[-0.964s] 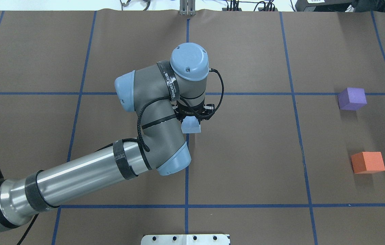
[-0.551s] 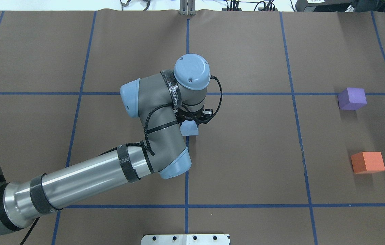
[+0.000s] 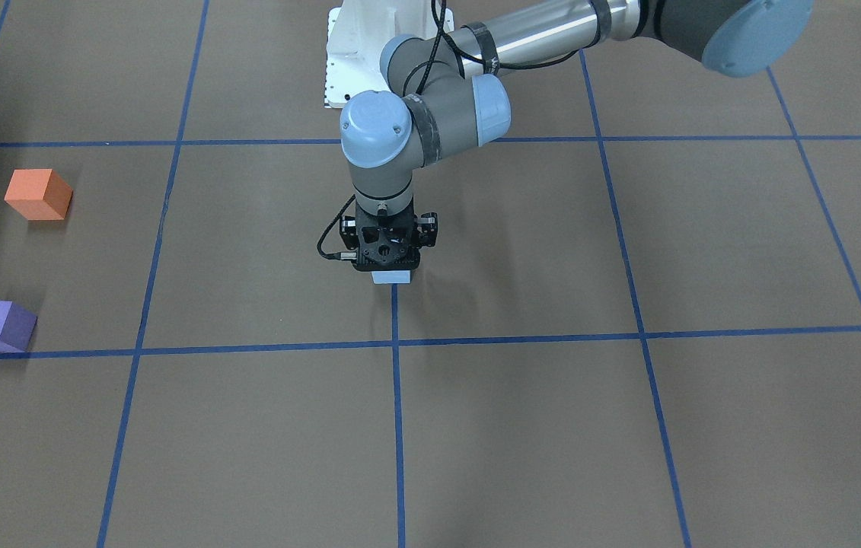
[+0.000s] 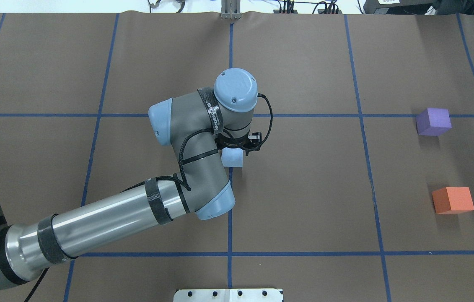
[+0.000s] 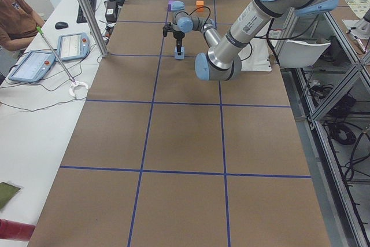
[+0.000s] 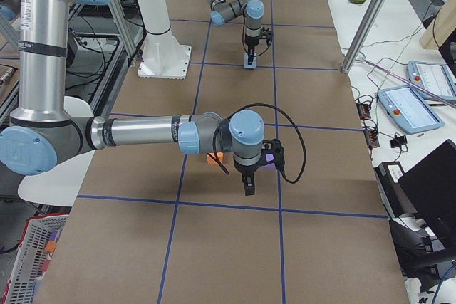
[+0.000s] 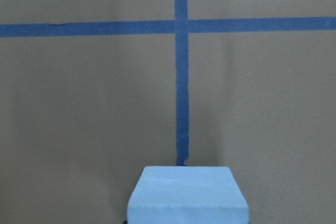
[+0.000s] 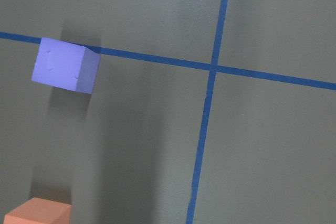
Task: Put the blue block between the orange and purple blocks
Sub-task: 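Lower the light blue cube and open the left gripper, then raise the left gripper away while the right gripper reaches toward the light blue cube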
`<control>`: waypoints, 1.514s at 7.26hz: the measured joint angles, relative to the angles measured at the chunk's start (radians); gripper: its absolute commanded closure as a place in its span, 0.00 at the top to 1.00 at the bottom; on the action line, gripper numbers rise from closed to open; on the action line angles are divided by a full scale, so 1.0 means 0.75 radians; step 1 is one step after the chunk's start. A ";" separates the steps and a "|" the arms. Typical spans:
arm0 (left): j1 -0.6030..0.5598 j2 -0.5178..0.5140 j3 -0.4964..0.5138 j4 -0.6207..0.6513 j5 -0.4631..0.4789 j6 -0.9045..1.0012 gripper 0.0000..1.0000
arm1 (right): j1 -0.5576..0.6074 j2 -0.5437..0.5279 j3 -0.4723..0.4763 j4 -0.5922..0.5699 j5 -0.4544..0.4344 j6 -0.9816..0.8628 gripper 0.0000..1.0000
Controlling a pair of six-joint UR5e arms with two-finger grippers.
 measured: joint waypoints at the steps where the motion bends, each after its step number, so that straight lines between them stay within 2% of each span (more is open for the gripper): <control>1: -0.005 0.000 -0.016 0.006 -0.002 -0.001 1.00 | 0.000 0.008 0.009 -0.001 0.011 0.019 1.00; 3: -0.043 0.002 -0.168 0.113 -0.030 0.001 1.00 | -0.007 0.054 0.058 -0.025 0.015 0.037 1.00; 5: -0.133 0.054 -0.419 0.320 -0.111 0.026 1.00 | -0.104 0.205 0.128 -0.115 0.012 0.201 1.00; 7: -0.227 0.245 -0.715 0.473 -0.137 0.157 1.00 | -0.320 0.452 0.169 -0.153 0.004 0.613 1.00; 9: -0.329 0.485 -0.935 0.539 -0.145 0.329 1.00 | -0.572 0.719 0.176 -0.159 -0.043 1.074 1.00; 11: -0.456 0.687 -1.036 0.547 -0.191 0.529 1.00 | -0.879 0.957 0.163 -0.229 -0.273 1.360 1.00</control>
